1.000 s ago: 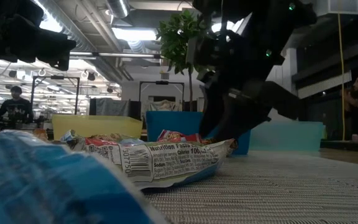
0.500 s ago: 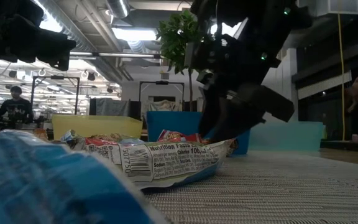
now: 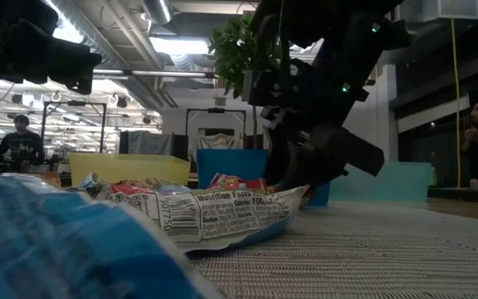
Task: Pick and place Granola Bars by type
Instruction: Put the red granola bar into the green bin
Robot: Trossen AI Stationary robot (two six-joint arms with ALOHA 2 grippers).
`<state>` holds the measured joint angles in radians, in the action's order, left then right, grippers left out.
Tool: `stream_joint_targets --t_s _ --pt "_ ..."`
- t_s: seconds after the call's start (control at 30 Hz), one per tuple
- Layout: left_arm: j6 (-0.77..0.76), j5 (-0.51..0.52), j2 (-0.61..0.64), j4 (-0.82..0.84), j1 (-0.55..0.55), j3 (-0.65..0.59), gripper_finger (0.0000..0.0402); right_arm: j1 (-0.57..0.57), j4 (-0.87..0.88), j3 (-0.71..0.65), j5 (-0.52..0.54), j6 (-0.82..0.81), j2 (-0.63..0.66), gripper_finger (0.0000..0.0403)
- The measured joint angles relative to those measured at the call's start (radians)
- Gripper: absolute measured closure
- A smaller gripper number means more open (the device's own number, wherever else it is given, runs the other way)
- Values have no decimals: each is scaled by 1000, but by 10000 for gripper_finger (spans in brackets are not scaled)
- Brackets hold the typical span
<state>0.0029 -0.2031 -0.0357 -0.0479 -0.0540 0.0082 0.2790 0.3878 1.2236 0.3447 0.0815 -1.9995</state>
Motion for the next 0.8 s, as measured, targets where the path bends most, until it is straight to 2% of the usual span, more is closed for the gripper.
stream_joint_targets --t_s 0.2,0.57,0.8 --pt "0 0 0 0 0 0 304 0 -3 -1 -6 -5 -1 189" --pt "0 0 0 0 0 0 308 1 -7 -2 -12 -28 -4 308" --pt "0 0 0 0 0 0 305 11 1 9 -4 -27 -7 337"
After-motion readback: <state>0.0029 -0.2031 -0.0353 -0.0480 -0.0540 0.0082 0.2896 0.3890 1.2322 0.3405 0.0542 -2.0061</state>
